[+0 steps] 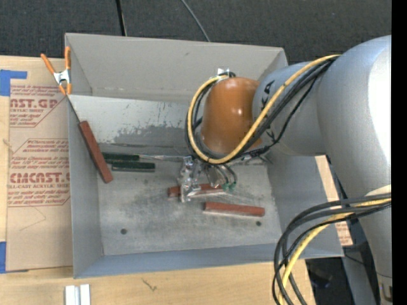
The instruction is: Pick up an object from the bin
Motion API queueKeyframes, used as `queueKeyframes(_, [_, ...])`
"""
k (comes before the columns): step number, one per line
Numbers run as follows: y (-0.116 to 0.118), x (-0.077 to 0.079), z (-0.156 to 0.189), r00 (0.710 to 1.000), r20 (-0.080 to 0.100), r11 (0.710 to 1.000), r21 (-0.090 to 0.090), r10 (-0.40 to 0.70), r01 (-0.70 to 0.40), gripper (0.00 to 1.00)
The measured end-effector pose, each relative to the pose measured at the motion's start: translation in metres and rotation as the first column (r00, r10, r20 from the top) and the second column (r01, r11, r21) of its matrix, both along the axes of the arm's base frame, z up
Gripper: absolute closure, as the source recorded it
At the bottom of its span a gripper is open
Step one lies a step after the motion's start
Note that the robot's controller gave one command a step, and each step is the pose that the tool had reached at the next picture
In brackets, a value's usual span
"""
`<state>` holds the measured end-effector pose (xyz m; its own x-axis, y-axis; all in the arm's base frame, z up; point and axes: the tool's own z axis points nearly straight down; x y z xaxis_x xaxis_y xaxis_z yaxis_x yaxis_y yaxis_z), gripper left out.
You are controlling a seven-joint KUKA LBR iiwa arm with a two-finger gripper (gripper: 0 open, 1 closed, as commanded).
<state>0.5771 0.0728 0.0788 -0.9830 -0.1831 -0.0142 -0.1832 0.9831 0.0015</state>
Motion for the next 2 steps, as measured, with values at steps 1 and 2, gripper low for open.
queueKeyframes(1, [0.0,0.0,0.0,1.0,0.0,1.0,0.0,0.0,0.0,1.0])
queueKeyframes(2, [0.005,0.007,0.182,0.996,-0.003,0.996,-0.001,-0.085,0.085,1.0])
